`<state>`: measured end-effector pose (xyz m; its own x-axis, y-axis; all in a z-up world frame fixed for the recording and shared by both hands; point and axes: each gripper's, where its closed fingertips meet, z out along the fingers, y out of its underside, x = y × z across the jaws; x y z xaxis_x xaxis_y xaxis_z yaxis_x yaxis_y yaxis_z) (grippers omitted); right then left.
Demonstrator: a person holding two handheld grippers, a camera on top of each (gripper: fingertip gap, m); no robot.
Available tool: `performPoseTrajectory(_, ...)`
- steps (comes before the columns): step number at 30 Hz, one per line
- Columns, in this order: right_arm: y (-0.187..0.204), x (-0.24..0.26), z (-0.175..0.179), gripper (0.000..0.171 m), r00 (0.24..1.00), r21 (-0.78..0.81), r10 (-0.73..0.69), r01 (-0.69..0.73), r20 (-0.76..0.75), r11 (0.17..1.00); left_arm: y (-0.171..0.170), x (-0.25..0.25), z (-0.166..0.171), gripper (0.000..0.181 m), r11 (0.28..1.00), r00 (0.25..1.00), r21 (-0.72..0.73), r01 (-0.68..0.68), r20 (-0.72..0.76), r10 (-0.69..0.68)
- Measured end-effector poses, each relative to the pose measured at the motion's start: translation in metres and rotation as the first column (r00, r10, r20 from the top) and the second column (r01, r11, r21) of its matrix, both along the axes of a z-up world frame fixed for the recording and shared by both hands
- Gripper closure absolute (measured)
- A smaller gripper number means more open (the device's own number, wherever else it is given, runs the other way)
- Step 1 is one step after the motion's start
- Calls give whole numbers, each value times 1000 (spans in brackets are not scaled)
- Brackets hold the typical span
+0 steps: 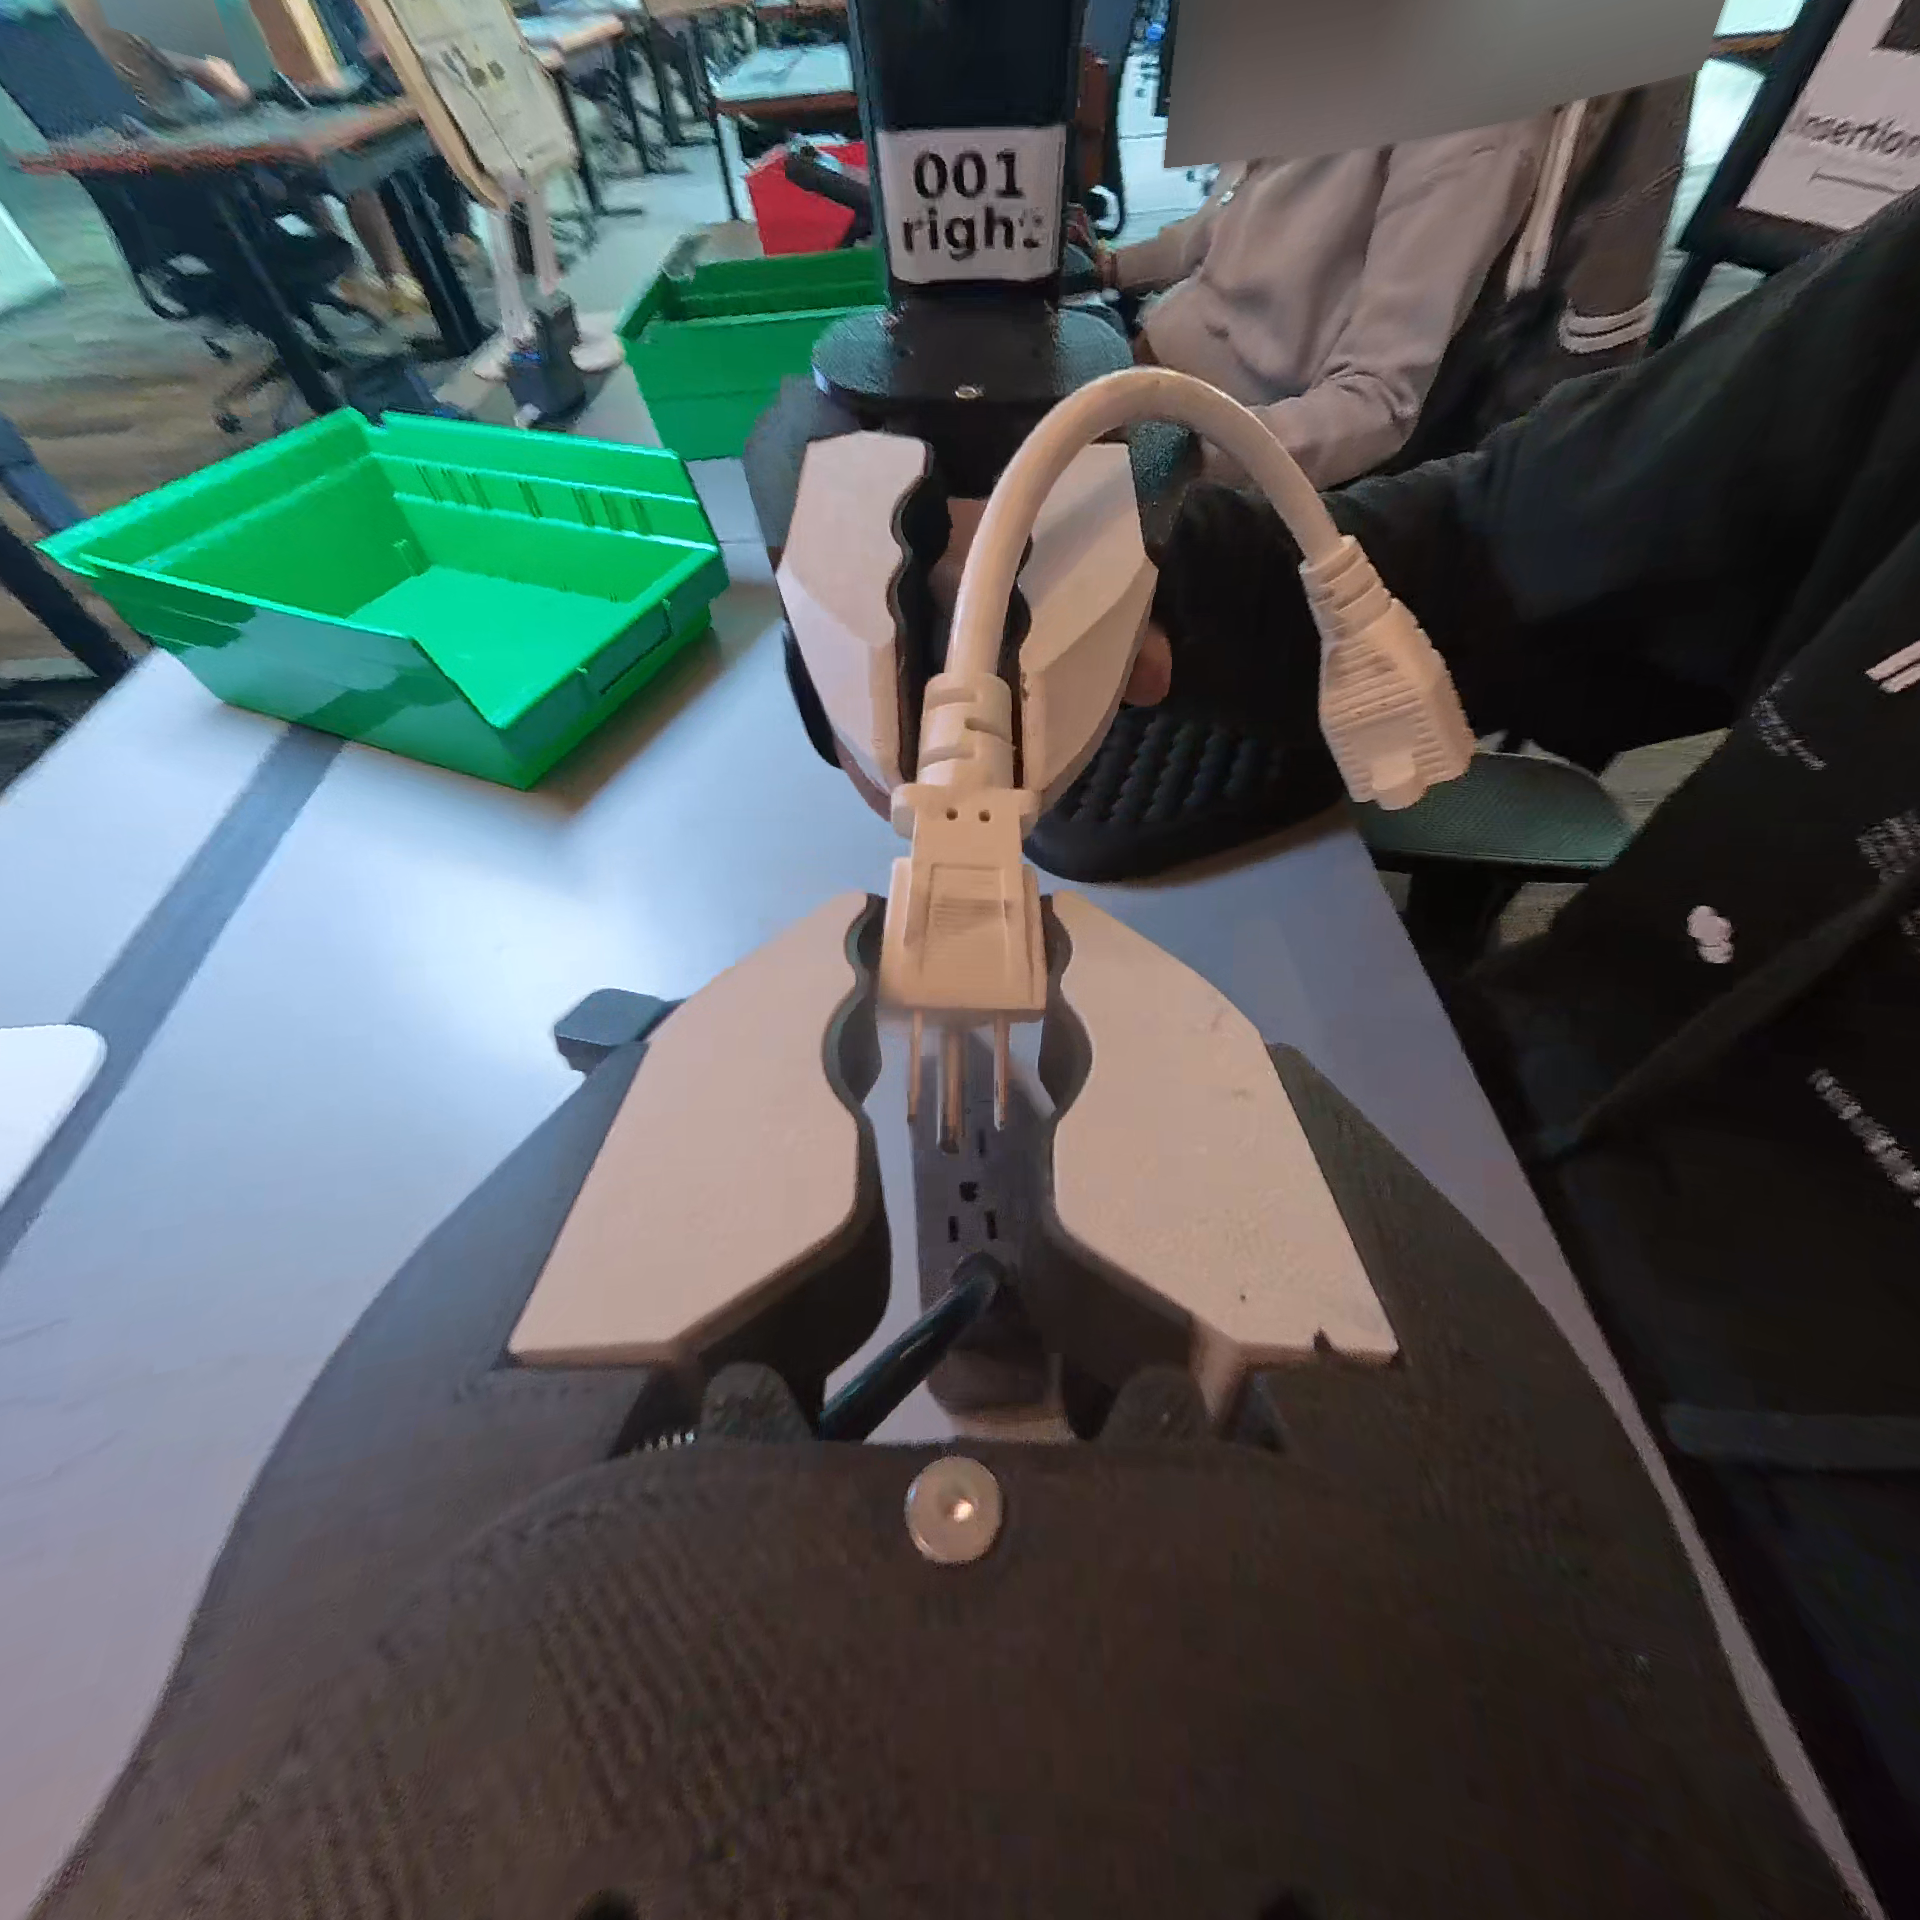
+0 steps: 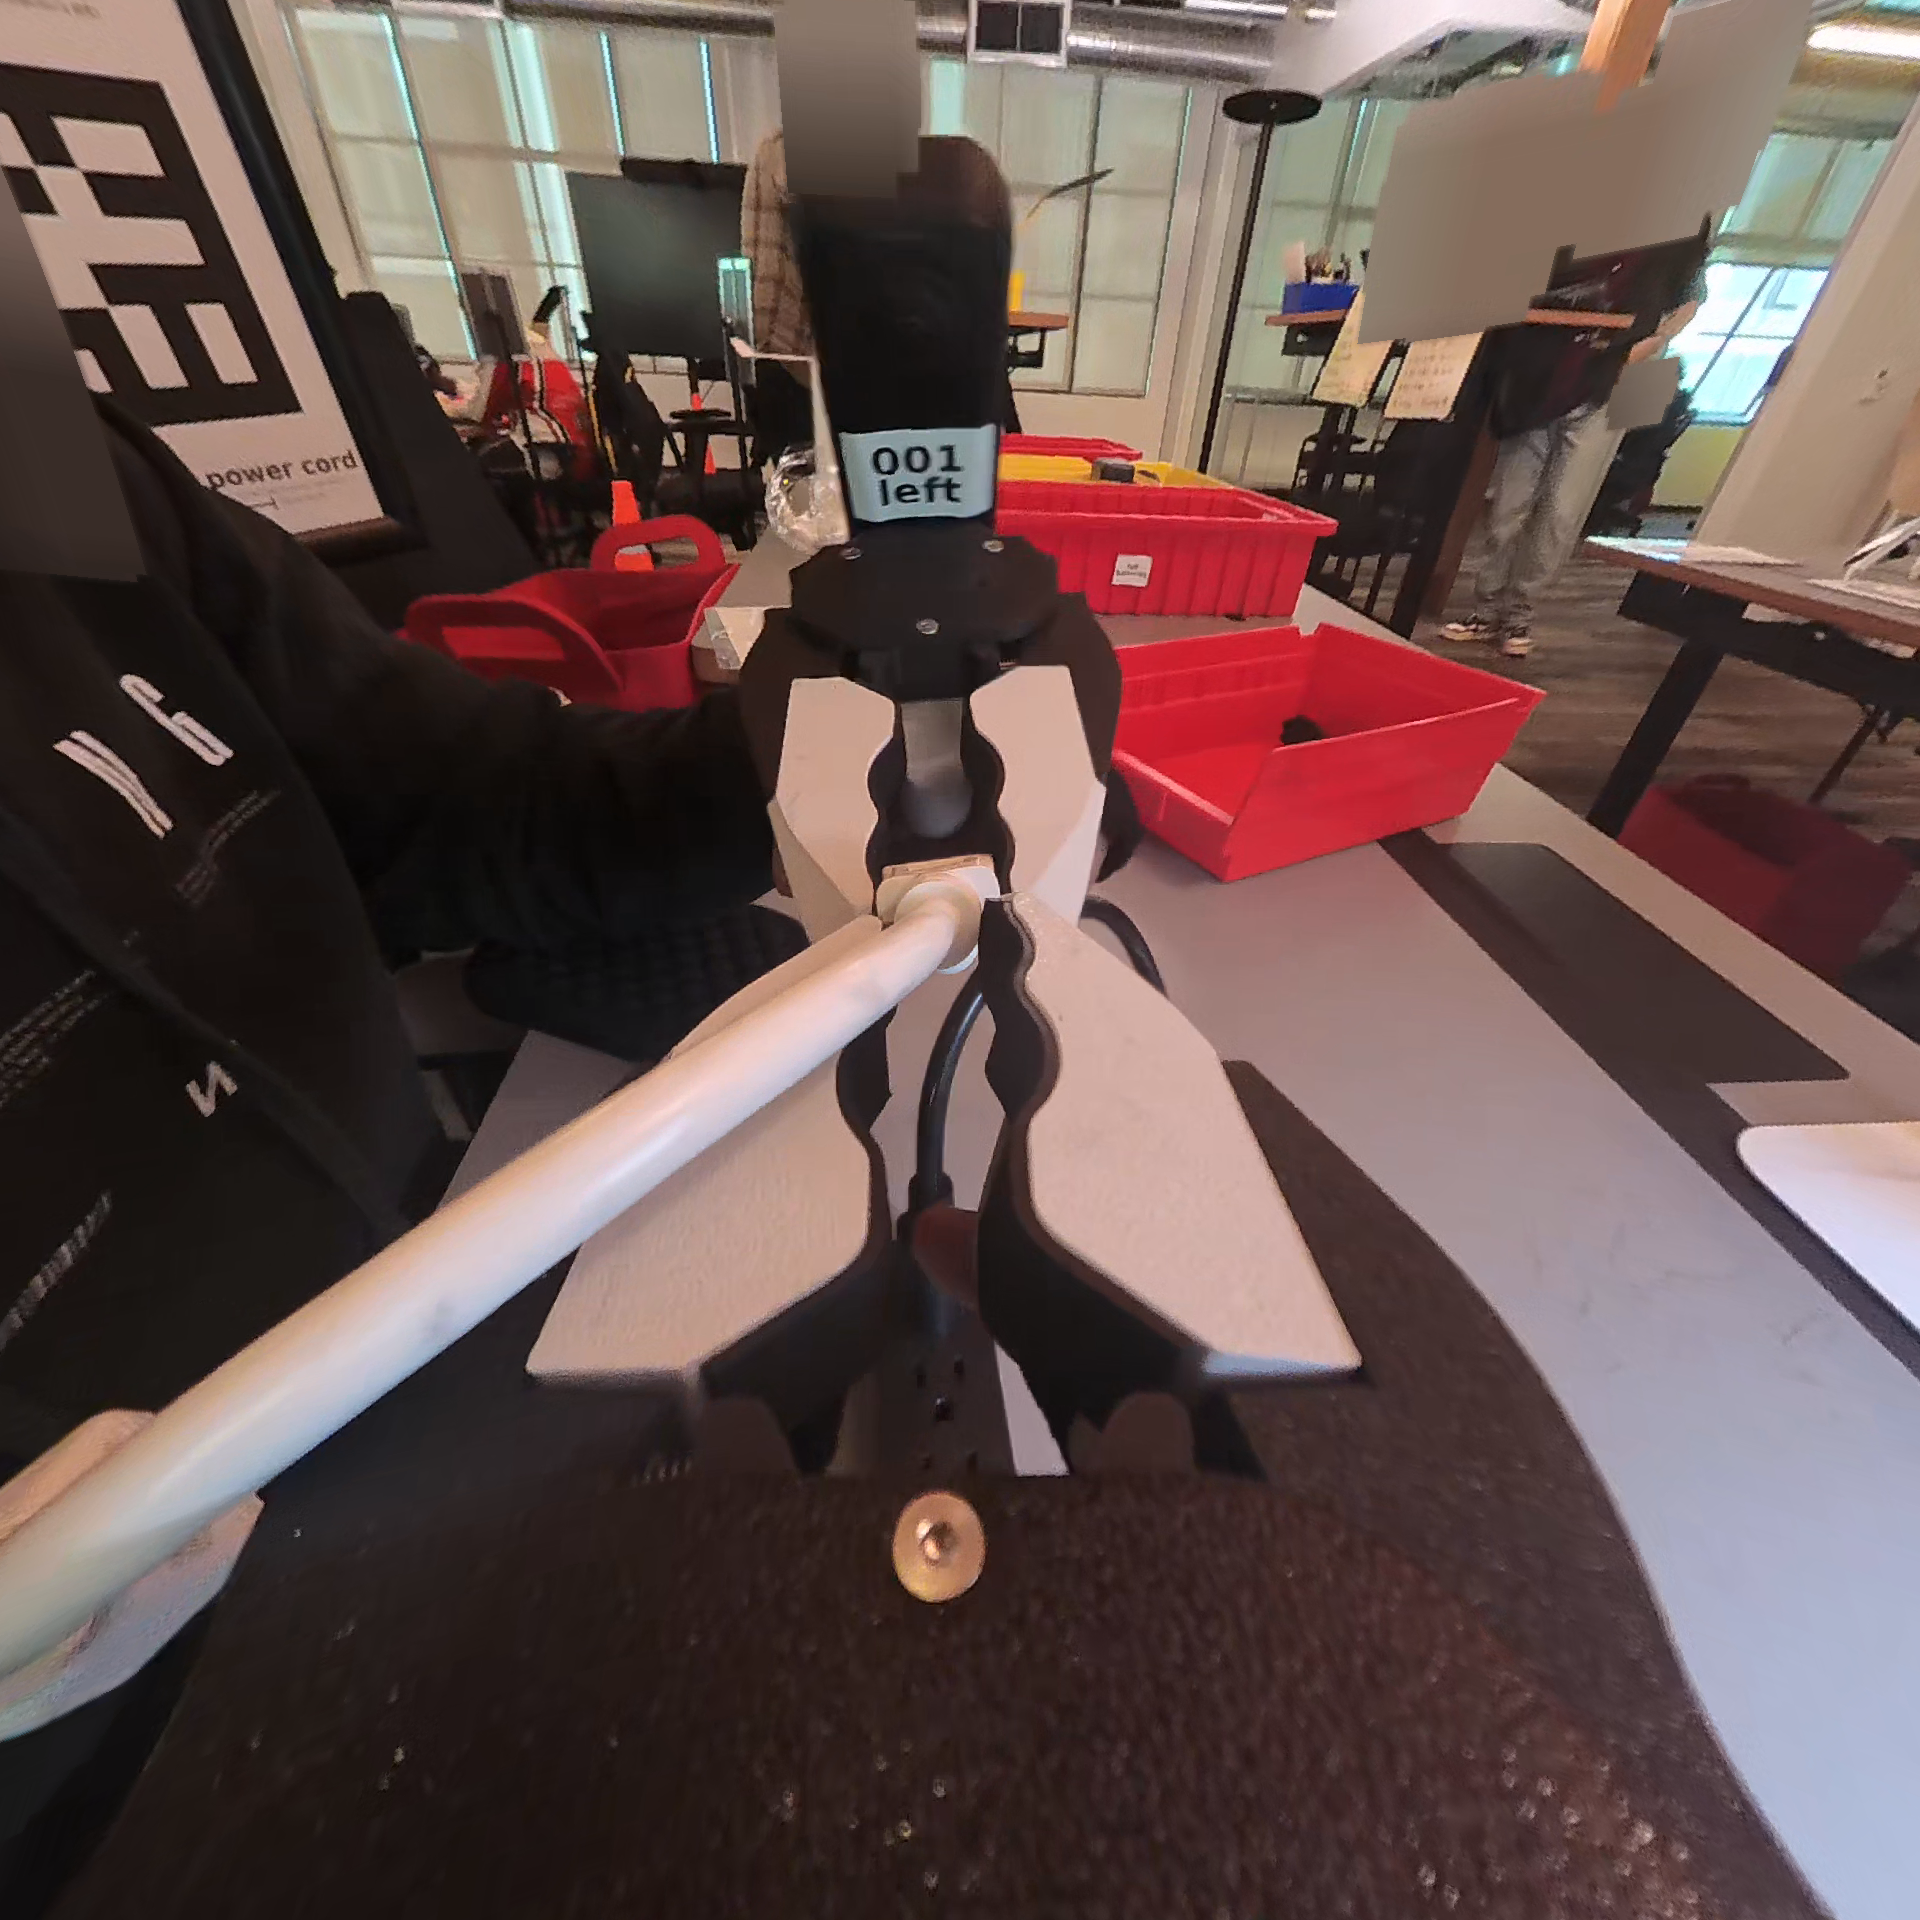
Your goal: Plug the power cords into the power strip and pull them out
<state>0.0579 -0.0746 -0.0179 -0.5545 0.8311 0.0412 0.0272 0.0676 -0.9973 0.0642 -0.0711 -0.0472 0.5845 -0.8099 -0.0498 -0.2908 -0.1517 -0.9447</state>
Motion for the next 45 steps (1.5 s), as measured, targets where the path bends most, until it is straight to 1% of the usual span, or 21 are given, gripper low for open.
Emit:
performPoseTrajectory(3,0,3,-8,155,999,34,17,-18,36,999,0,4,-9,154,998,999,-45,33,15,-32)
performPoseTrajectory(5,-1,4,-13,153,997,23,30,-32,66,999,0,6,-14,154,997,999,-63,44,9,-43)
performPoseTrajectory(7,0,4,-17,153,996,13,28,-29,85,999,2,6,-20,154,996,999,-77,36,-17,-38)
performPoseTrajectory(11,0,5,-24,153,993,54,26,-33,118,998,1,8,-27,154,993,998,-104,49,-29,-52)
performPoseTrajectory(13,0,5,-25,153,992,78,11,-21,126,997,3,8,-27,154,995,999,-90,36,-34,-39)
performPoseTrajectory(16,2,3,-18,153,991,59,-2,-6,132,998,4,2,-10,150,1000,1000,-30,-9,-9,8)
performPoseTrajectory(19,9,5,-27,153,973,128,-42,13,226,992,-5,-18,22,143,992,995,73,-102,16,101)
performPoseTrajectory(21,16,11,-45,153,938,189,-78,13,337,982,-20,-36,31,144,983,988,101,-156,26,154)
performPoseTrajectory(22,19,14,-56,153,914,206,-96,14,393,979,-29,-44,25,147,982,986,84,-168,11,168)
performPoseTrajectory(23,20,17,-68,153,889,216,-106,9,445,976,-38,-50,10,147,984,985,40,-171,-24,172)
performPoseTrajectory(25,22,19,-90,153,849,252,-138,6,511,968,-53,-59,-28,144,982,983,-78,-171,-78,165)
performPoseTrajectory(26,22,19,-99,153,828,264,-149,2,540,965,-58,-60,-46,143,977,985,-136,-163,-82,153)
performPoseTrajectory(29,20,14,-116,153,767,273,-154,-29,622,962,-53,-58,-90,140,956,980,-221,-192,-99,174)
performPoseTrajectory(31,18,10,-122,153,726,268,-144,-58,673,962,-46,-53,-118,131,937,972,-282,-206,-170,163)
performPoseTrajectory(32,17,7,-125,153,705,268,-144,-68,695,961,-42,-49,-129,129,934,967,-287,-212,-203,157)
performPoseTrajectory(34,14,6,-130,152,659,268,-142,-94,739,959,-34,-40,-143,126,931,964,-301,-207,-228,140)
performPoseTrajectory(36,14,3,-133,152,627,281,-154,-108,764,954,-27,-35,-150,127,934,960,-290,-209,-243,140)
performPoseTrajectory(40,11,0,-136,152,583,321,-175,-157,794,934,-19,-30,-158,131,943,949,-256,-212,-283,136)
performPoseTrajectory(42,9,-1,-138,153,563,371,-205,-198,800,907,-18,-26,-161,134,946,950,-251,-204,-283,130)
performPoseTrajectory(44,7,0,-144,151,535,428,-242,-256,809,867,-16,-26,-163,140,950,945,-230,-211,-297,138)
performPoseTrajectory(45,5,-3,-143,153,536,439,-248,-264,807,859,-15,-26,-163,140,953,945,-218,-209,-298,139)
